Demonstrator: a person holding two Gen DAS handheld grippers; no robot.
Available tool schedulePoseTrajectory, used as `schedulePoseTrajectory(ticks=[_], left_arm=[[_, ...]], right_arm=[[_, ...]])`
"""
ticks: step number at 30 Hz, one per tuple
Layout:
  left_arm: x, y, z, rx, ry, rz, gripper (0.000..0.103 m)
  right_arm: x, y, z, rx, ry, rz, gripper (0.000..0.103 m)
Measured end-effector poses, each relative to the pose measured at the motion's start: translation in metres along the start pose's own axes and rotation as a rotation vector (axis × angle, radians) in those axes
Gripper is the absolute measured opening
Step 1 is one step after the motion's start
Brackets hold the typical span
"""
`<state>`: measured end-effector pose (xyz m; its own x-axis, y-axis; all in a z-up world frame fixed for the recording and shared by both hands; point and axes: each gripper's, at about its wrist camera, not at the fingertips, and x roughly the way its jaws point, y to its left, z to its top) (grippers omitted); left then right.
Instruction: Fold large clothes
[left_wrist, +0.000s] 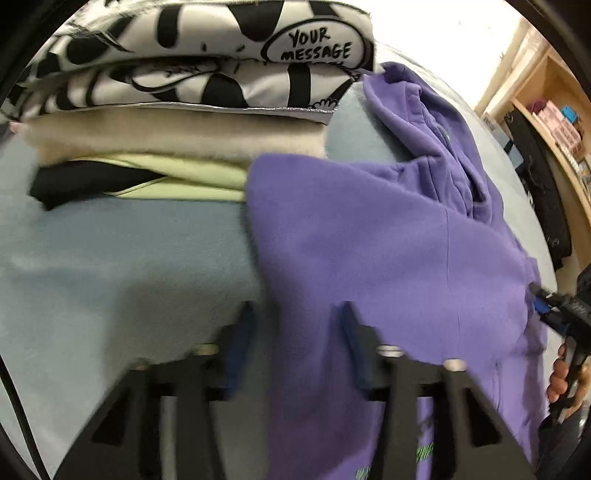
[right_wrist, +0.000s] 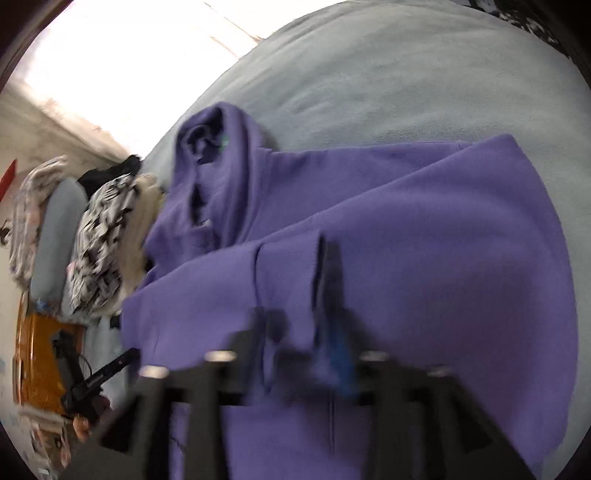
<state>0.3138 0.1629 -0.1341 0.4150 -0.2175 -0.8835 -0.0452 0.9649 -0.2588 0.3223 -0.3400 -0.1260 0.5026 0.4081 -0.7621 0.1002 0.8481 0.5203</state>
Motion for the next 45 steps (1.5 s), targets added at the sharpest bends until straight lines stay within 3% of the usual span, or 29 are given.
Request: schedulePoseTrajectory(ticks=[1, 6, 7, 8, 9, 13, 16, 17, 19, 22, 25, 29, 33, 36, 38, 39, 40, 43, 44, 45], left_arm=[[-0.006, -0.001, -0.007, 0.012, 0.000, 0.000, 0.062], [-0.012, -0.009, -0.043, 0.041, 0.061, -0.016, 0.062], [-0.011, -0.011, -0.046, 0.041, 0.059, -0.007, 0.059], [-0.012, -0.014, -0.049, 0.045, 0.044, 0.002, 0.039], [-0.012, -0.016, -0.049, 0.045, 0.043, -0.020, 0.026], [-0.015, -0.017, -0.054, 0.060, 0.018, 0.023, 0.021], [-0.012, -0.007, -0.054, 0.034, 0.037, -0.009, 0.027], [-0.015, -0.007, -0.052, 0.036, 0.033, -0.003, 0.033], [-0.030, -0.014, -0.051, 0.079, -0.016, 0.090, 0.046], [-0.055, -0.032, -0.051, 0.166, -0.159, 0.213, 0.046], [-0.069, -0.056, -0.043, 0.225, -0.260, 0.188, 0.046], [-0.041, -0.089, -0.012, 0.183, -0.189, 0.078, 0.046], [0.003, -0.122, 0.018, 0.196, -0.219, 0.106, 0.046], [0.033, -0.126, 0.034, 0.219, -0.220, 0.171, 0.046], [0.054, -0.112, 0.040, 0.206, -0.188, 0.244, 0.042], [0.059, -0.105, 0.042, 0.197, -0.181, 0.235, 0.037], [0.060, -0.093, 0.043, 0.183, -0.181, 0.187, 0.032], [0.054, -0.074, 0.043, 0.158, -0.185, 0.127, 0.015], [0.053, -0.069, 0.043, 0.151, -0.183, 0.112, 0.014], [0.052, -0.067, 0.043, 0.146, -0.181, 0.099, 0.014]], right_arm=[[-0.004, 0.001, -0.004, -0.023, -0.006, -0.012, 0.061], [-0.001, 0.006, -0.024, -0.070, 0.007, -0.057, 0.061], [-0.002, 0.007, -0.027, -0.080, -0.001, -0.074, 0.042], [-0.001, 0.011, -0.029, -0.104, -0.004, -0.104, 0.005], [0.000, 0.016, -0.030, -0.116, 0.011, -0.101, 0.006], [-0.019, 0.023, -0.039, -0.148, -0.048, -0.163, 0.006], [-0.004, 0.015, -0.044, -0.154, 0.016, -0.218, 0.009], [-0.009, 0.020, -0.045, -0.172, 0.005, -0.232, 0.018], [-0.026, 0.033, -0.045, -0.196, -0.046, -0.287, 0.025], [-0.045, 0.063, -0.049, -0.296, -0.155, -0.327, 0.031], [-0.034, 0.097, -0.049, -0.365, -0.148, -0.242, 0.031], [0.013, 0.143, -0.049, -0.424, -0.091, -0.147, 0.031], [0.061, 0.171, -0.046, -0.461, -0.059, -0.111, 0.031], [0.082, 0.164, -0.032, -0.467, -0.091, -0.207, 0.031], [0.083, 0.143, -0.021, -0.426, -0.102, -0.256, 0.024], [0.078, 0.128, -0.014, -0.397, -0.114, -0.266, 0.020], [0.072, 0.113, -0.008, -0.371, -0.124, -0.270, 0.003], [0.054, 0.073, 0.003, -0.322, -0.130, -0.299, 0.000], [0.047, 0.063, 0.003, -0.321, -0.138, -0.315, 0.000], [0.043, 0.056, 0.003, -0.316, -0.129, -0.275, 0.000]])
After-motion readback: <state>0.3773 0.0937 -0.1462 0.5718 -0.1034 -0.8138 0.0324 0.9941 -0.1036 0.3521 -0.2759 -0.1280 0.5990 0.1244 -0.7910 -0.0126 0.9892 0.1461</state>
